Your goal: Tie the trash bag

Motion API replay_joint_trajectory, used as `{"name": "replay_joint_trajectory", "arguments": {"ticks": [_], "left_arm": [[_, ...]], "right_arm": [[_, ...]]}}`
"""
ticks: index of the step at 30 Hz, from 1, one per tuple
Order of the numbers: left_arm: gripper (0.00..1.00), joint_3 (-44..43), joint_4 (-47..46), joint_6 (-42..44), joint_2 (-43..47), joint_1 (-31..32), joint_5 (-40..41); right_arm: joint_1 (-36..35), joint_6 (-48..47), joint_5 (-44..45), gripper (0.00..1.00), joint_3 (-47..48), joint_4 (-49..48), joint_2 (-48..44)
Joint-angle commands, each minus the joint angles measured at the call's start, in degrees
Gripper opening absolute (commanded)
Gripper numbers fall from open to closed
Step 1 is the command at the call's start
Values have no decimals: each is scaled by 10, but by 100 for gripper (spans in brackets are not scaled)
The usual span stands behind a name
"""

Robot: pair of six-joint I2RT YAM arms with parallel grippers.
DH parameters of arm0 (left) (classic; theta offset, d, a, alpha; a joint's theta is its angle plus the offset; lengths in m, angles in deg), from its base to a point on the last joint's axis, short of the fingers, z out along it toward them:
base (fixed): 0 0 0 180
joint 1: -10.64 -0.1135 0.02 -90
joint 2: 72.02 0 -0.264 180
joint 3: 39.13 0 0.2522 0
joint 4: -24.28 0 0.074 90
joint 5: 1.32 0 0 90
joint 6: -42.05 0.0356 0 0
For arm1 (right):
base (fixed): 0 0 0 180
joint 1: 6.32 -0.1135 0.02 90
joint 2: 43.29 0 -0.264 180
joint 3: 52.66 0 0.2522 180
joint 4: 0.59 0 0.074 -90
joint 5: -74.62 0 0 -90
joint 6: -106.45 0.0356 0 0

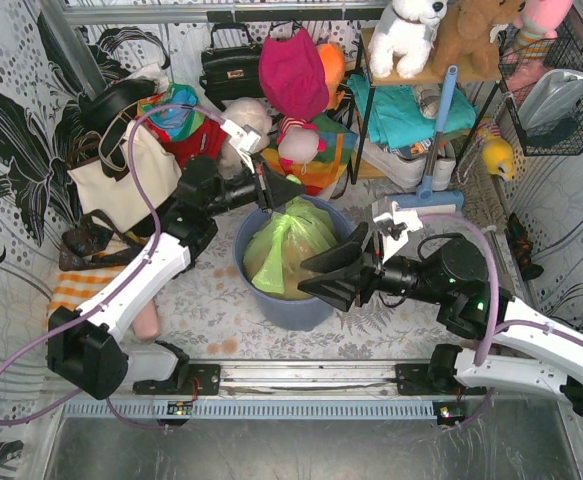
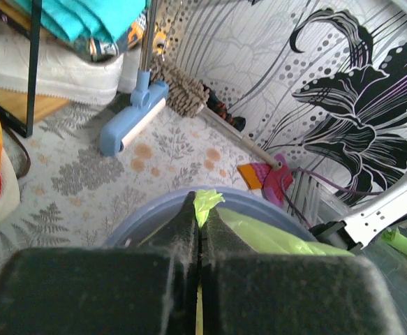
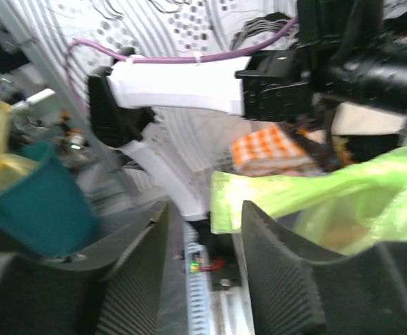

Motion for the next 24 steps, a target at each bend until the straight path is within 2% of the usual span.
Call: {"name": "replay_joint_trajectory", "arguments": {"ticks": [1,7,10,11,19,24], "left_arm": [[0,20,9,16,30,-1,-13],[0,19,78,39,40,0,-41],[0,22,102,39,41,0,-57],[0,25,106,38,42,0,-61],[0,37,119,32,54,0,-84],[0,36,124,31,57,0,-88]], "right_arm": [[-1,-183,46,54,22,68,-10],[-1,-379,-3,75,34,84,20],[-1,-465,3,96,8,32,25],[-1,-483,3,99,4,15,29],[-1,-560,-42,99,17,-19,99],[-1,-569,-47,92,13,-65,130]]}}
